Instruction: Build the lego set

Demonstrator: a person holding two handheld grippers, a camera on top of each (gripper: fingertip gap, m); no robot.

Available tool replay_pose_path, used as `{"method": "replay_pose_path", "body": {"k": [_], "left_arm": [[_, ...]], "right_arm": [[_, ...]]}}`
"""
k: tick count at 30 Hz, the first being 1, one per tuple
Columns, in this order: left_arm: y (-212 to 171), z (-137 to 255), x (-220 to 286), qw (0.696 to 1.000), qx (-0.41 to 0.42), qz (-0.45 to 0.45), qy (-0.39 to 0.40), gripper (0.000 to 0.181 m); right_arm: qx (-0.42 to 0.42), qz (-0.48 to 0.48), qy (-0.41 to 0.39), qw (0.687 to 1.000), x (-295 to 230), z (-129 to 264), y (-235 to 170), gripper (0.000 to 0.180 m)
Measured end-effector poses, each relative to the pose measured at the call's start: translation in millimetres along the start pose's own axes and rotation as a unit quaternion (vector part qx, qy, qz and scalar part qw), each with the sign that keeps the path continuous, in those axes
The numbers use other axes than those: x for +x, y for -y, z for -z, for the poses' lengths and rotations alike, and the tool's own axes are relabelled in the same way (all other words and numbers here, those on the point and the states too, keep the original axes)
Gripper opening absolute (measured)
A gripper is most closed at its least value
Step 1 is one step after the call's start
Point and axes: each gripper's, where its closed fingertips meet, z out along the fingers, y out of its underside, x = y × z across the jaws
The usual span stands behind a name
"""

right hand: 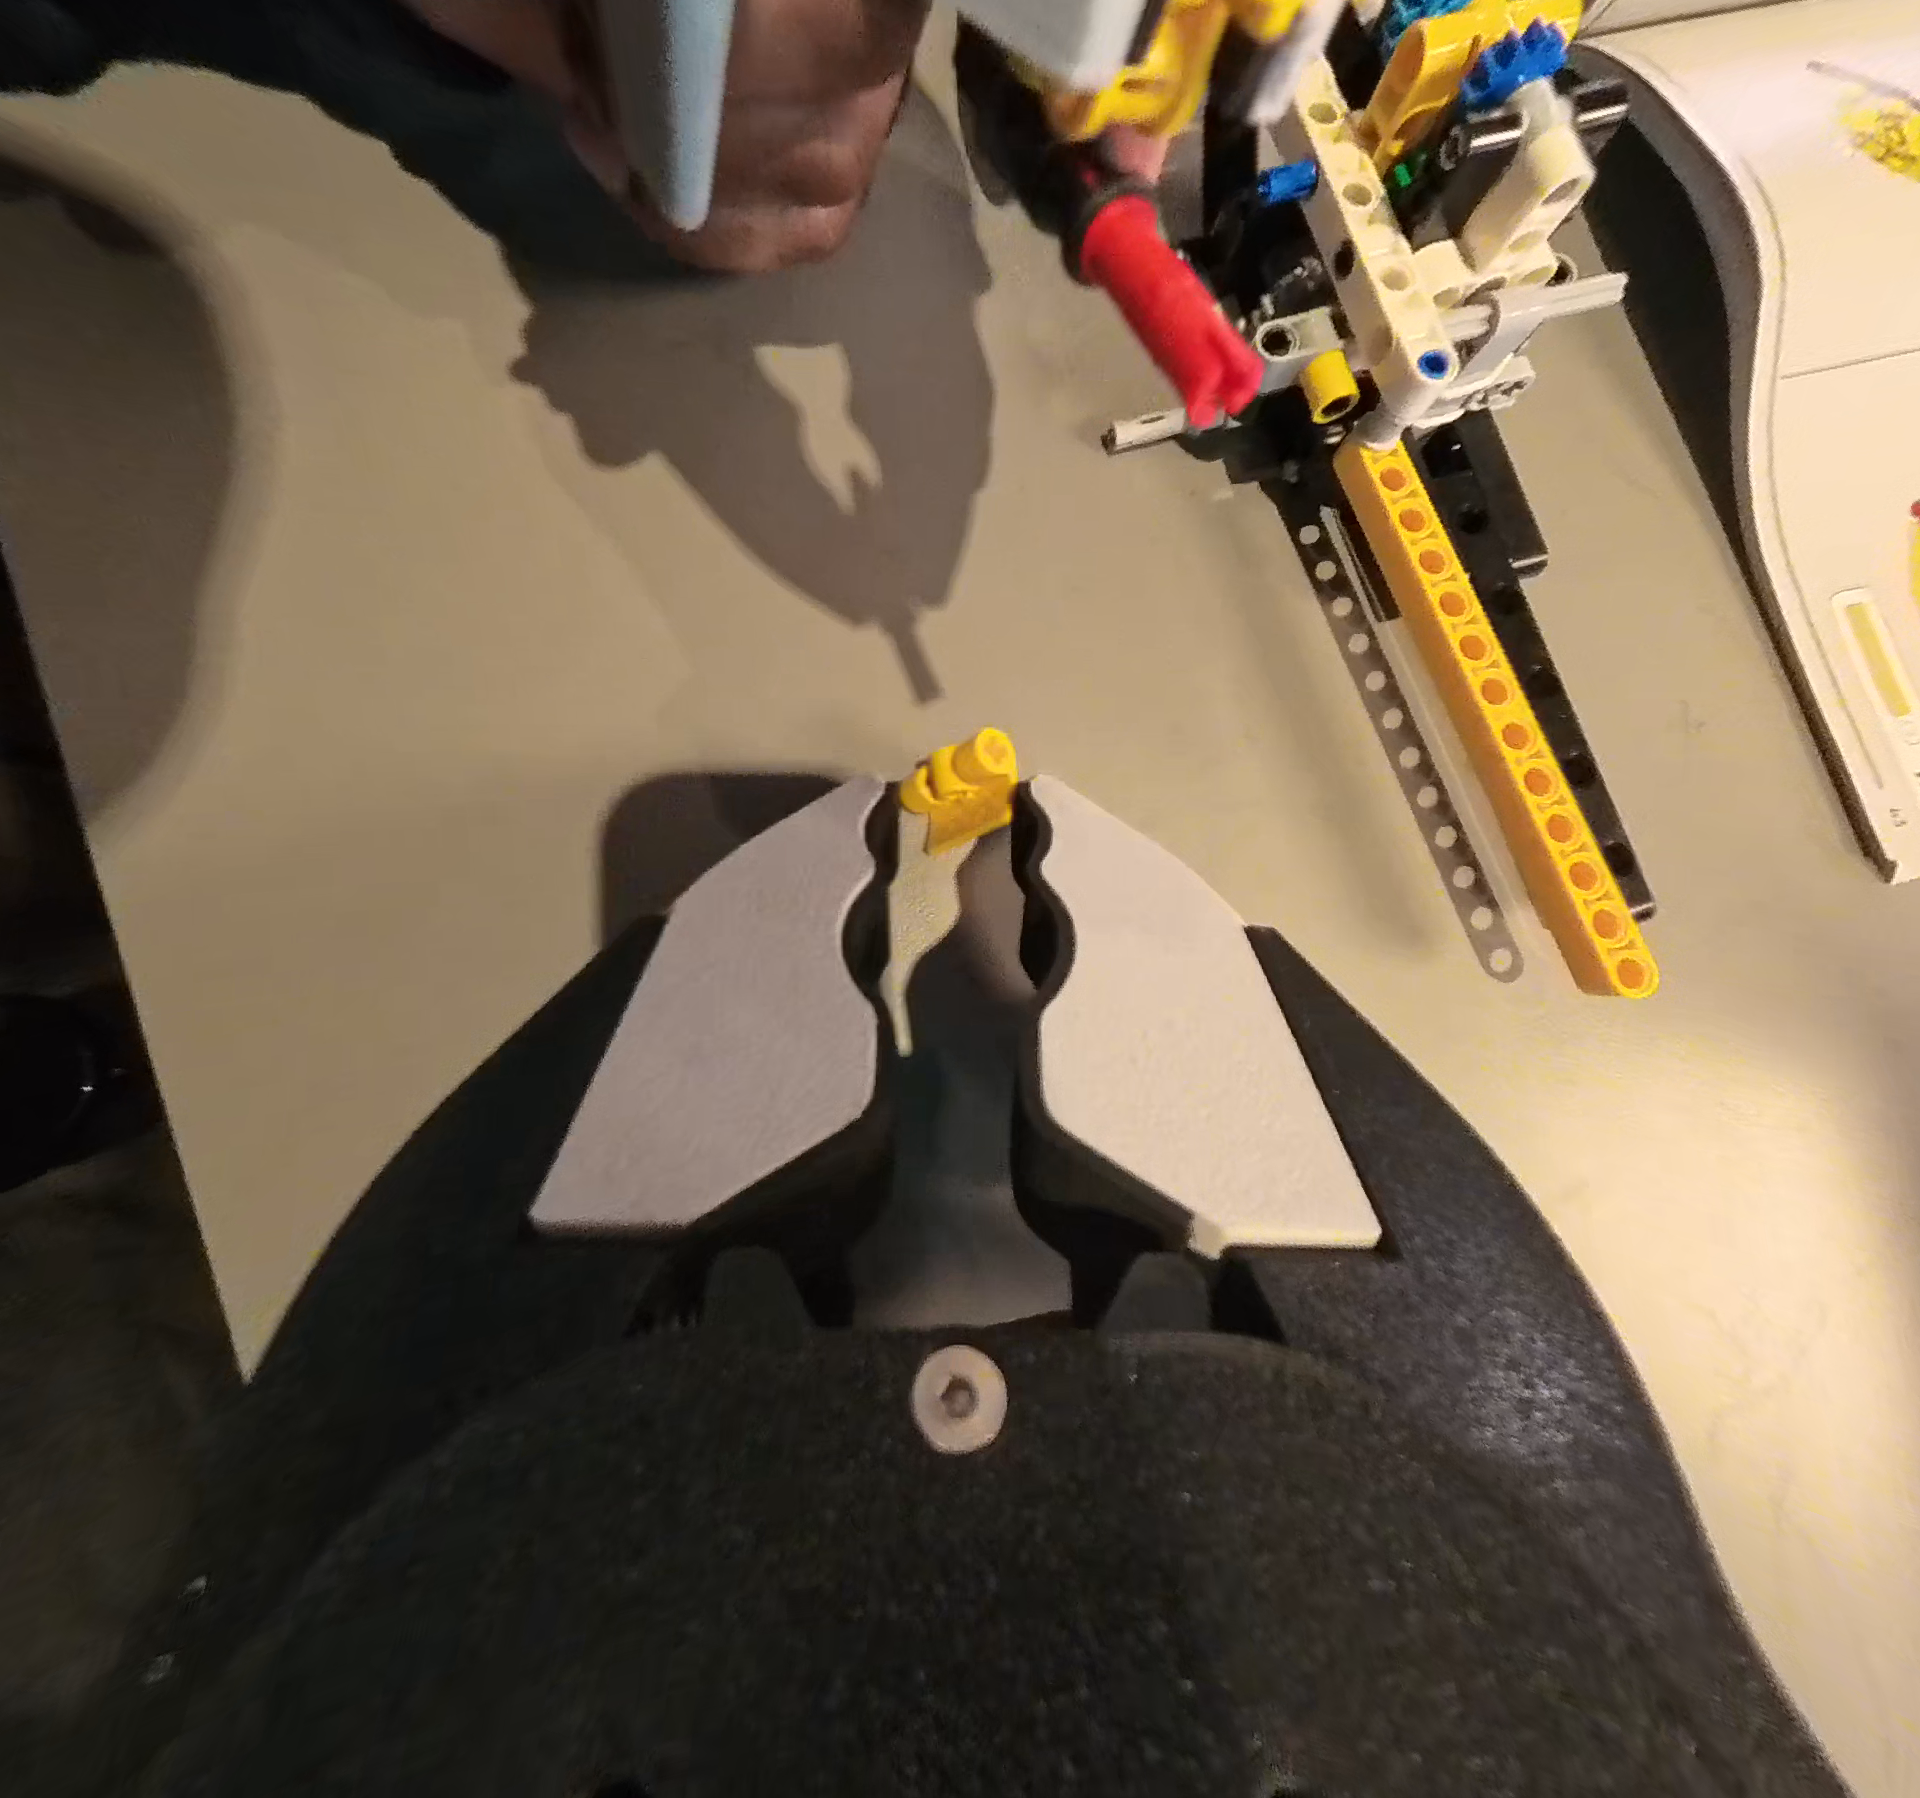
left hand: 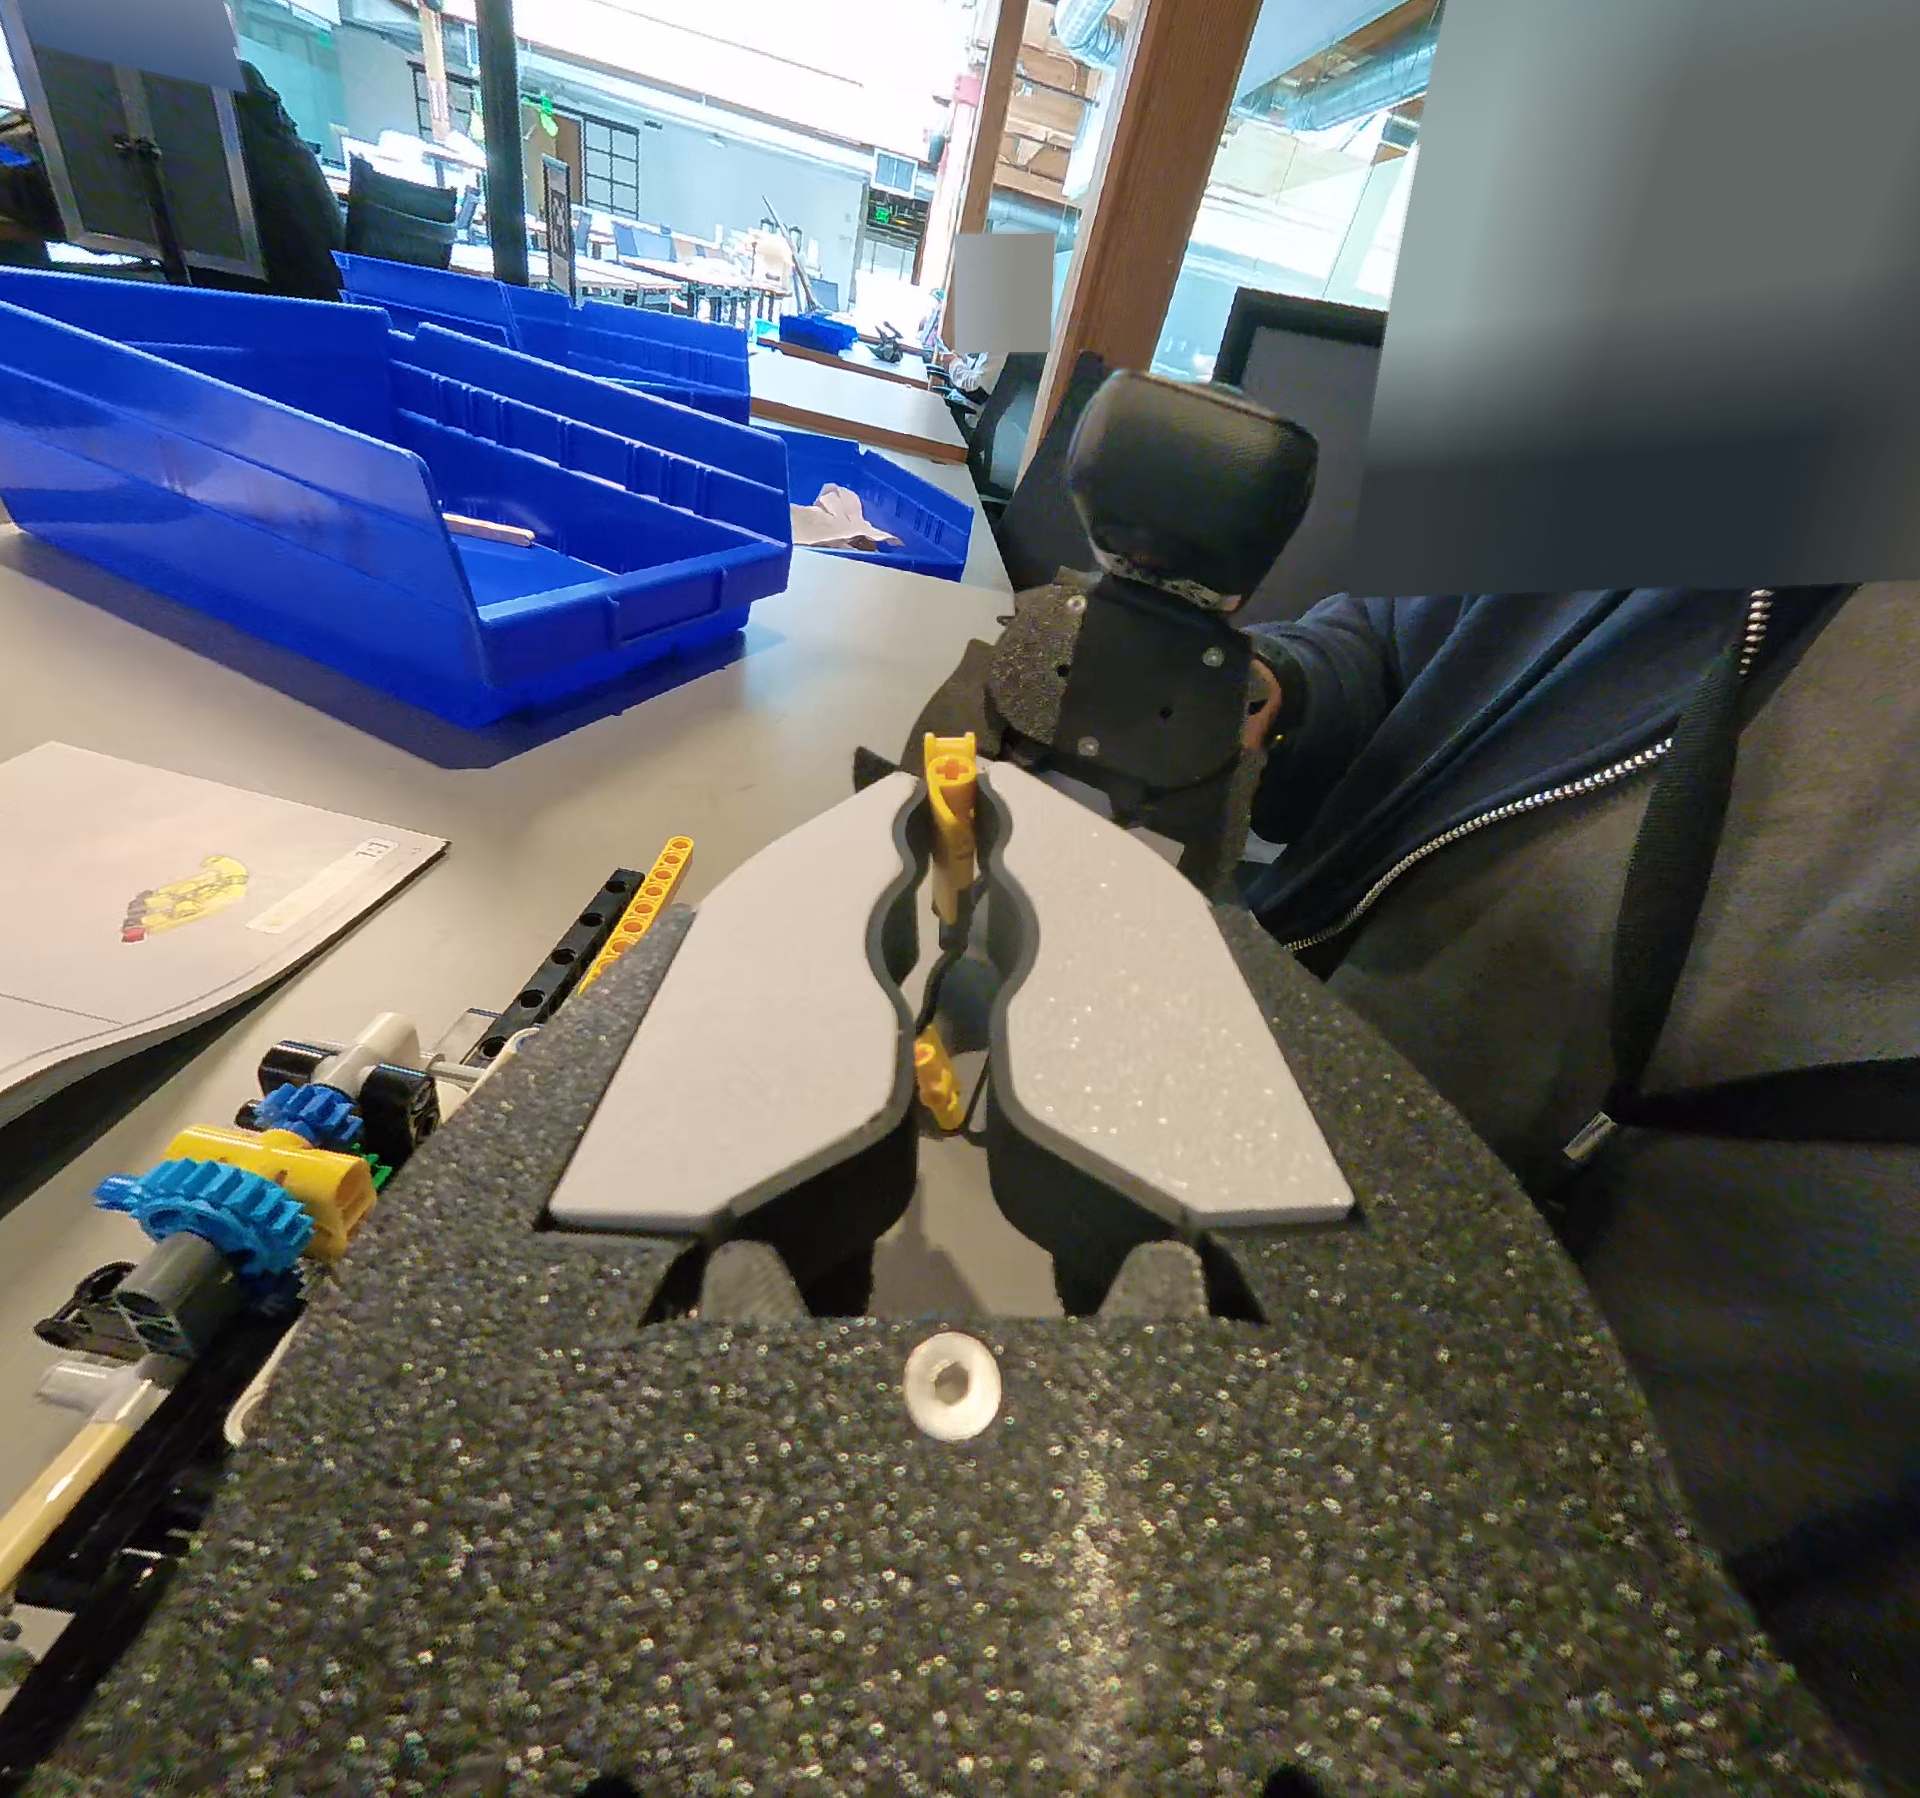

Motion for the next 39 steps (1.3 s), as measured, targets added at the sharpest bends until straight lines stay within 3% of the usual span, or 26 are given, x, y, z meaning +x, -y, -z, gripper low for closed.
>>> {"method": "replay_pose_path", "body": {"k": [9,15,23,30,39], "left_arm": [[-6,0,-1,1.000,-0.019,-0.003,0.001,0.007],[-30,7,-1,0.994,-0.109,-0.005,-0.010,0.007],[-58,12,-3,0.977,-0.208,0.036,-0.019,0.007],[-53,7,6,0.978,-0.191,0.065,-0.047,0.007],[-50,8,8,0.979,-0.183,0.074,-0.055,0.007]], "right_arm": [[0.024,-0.005,0.003,1.000,1,2,4,0.009],[0.045,-0.012,0.017,0.999,2,5,8,0.007],[0.145,-0.061,0.147,0.976,5,24,31,0.007],[0.204,-0.093,0.269,0.937,-1,40,48,0.007],[0.190,-0.090,0.289,0.934,-6,37,48,0.007]]}}
